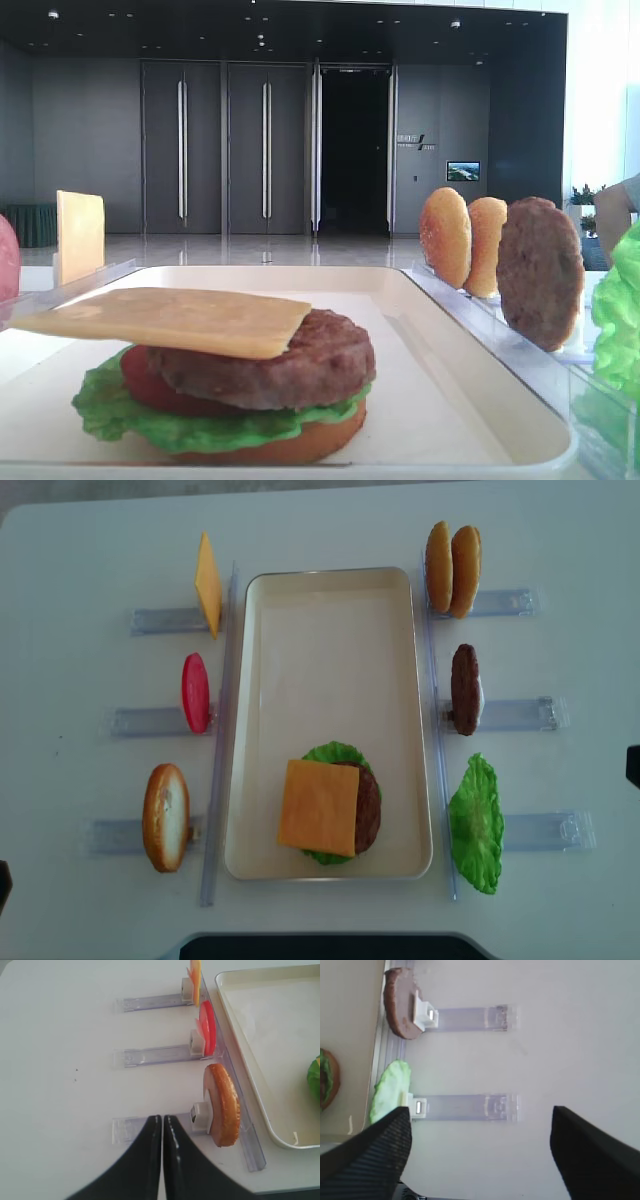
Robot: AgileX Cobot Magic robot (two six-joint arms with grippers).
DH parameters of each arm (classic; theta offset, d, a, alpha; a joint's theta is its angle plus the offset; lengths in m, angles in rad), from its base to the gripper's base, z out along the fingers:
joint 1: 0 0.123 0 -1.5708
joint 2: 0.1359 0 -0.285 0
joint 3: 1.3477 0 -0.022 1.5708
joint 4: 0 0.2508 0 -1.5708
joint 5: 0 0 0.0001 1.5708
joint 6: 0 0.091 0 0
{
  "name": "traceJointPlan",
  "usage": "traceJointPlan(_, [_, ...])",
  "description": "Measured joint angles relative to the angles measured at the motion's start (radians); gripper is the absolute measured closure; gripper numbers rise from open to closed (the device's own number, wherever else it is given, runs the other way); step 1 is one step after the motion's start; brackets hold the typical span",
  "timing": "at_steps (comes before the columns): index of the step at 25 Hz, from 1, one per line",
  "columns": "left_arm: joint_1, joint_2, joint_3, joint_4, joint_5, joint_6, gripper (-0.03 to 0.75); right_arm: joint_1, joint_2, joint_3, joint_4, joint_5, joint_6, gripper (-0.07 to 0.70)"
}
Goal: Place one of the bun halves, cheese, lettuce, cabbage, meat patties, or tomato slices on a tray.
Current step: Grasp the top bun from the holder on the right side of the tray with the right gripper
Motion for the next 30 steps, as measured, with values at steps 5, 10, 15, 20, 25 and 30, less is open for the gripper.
traceJointPlan(5, [0.0,0.0,0.0,0.0,0.0,0.0,0.715,0.0,0.229,-0.173,-0.084,0.074,0.067,0.09])
traceJointPlan(10, [0.0,0.0,0.0,0.0,0.0,0.0,0.715,0.0,0.37,-0.304,-0.115,0.087,0.094,0.09])
traceJointPlan(15, [0.0,0.0,0.0,0.0,0.0,0.0,0.715,0.0,0.47,-0.363,-0.14,0.09,0.118,0.09])
traceJointPlan(20, [0.0,0.0,0.0,0.0,0.0,0.0,0.715,0.0,0.569,-0.425,-0.199,0.092,0.119,0.09])
traceJointPlan(25, [0.0,0.0,0.0,0.0,0.0,0.0,0.715,0.0,0.668,-0.514,-0.208,0.094,0.119,0.09])
traceJointPlan(30, [0.0,0.0,0.0,0.0,0.0,0.0,0.715,0.0,0.804,-0.664,-0.207,0.095,0.12,0.09])
